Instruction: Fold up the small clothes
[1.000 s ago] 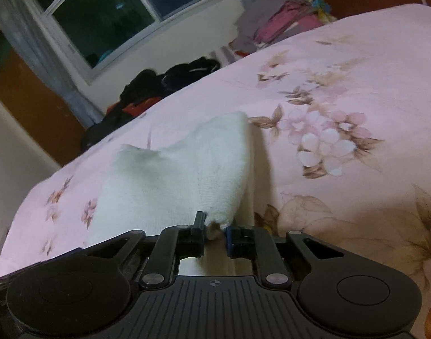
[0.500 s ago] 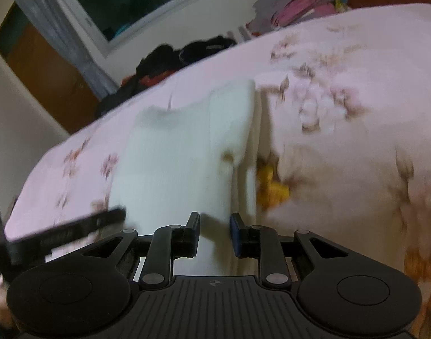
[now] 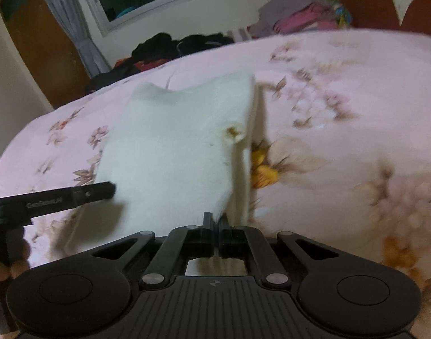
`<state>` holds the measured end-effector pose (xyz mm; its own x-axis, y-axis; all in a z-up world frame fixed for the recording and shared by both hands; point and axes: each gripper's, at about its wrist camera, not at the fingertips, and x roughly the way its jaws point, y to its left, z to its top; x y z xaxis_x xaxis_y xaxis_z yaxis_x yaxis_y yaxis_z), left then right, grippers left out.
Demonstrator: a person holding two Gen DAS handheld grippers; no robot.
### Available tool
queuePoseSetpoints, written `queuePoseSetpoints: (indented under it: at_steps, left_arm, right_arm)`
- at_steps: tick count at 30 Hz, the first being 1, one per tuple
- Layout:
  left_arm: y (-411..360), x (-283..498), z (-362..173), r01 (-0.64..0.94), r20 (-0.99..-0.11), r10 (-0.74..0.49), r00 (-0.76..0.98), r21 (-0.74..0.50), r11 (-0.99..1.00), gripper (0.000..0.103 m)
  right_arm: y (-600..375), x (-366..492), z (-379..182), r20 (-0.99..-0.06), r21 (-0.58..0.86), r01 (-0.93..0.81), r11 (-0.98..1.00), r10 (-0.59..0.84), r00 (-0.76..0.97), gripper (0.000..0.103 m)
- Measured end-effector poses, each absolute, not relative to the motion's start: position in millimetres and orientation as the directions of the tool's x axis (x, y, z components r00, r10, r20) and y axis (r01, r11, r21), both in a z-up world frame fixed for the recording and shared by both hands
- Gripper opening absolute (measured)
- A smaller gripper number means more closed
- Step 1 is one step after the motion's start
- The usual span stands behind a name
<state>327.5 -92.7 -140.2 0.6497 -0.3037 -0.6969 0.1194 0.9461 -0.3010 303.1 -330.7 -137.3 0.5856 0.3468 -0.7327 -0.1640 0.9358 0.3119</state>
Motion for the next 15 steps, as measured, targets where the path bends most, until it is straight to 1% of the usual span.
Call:
queuePoseSetpoints:
  at_steps: [1,3,6,8,9,10,12,15]
  left_arm:
    - [-96,326,-141,0.125,-0.697,-0.301,0.651,-0.292,0.948,0.028]
    - [-100,324,-146,0.128,-0.706,-0.275,0.652,-0.255,0.958,0.029]
    - [-96,325,-146,0.115,-0.714,-0.282,0.641,-0.274,0.955,0.029]
    - [-95,324,-139,0.123,-0.714,-0.283,0.641,-0.268,0.956,0.028]
    - [-94,322,-135,0.126,-0.711,-0.281,0.645,-0.264,0.956,0.027]
    - [-93,320,-132,0.127,-0.707,-0.281,0.649,-0.264,0.956,0.027]
    - [-89,317,-121,0.129,-0.687,-0.288,0.667,-0.275,0.953,0.027]
    - [-89,320,-106,0.144,-0.651,-0.286,0.703,-0.264,0.954,0.027]
  right_arm:
    - [-333,304,-139,-0.742,0.312,-0.161,0.936,0.346,0.575,0.001]
    - [-337,306,-152,-0.764,0.361,-0.152,0.92,0.385,0.517,0.001]
    - [-341,306,-151,-0.766,0.37,-0.129,0.92,0.381,0.518,0.001]
    - [-345,305,-147,-0.766,0.351,-0.114,0.929,0.355,0.535,0.003]
    - [-348,305,-143,-0.761,0.353,-0.107,0.93,0.351,0.546,0.009]
    - [-351,305,-138,-0.751,0.352,-0.098,0.931,0.343,0.564,0.017]
    - [-353,306,-126,-0.723,0.34,-0.095,0.935,0.325,0.609,0.02]
    - [-348,316,-106,-0.669,0.317,-0.119,0.941,0.311,0.675,0.02]
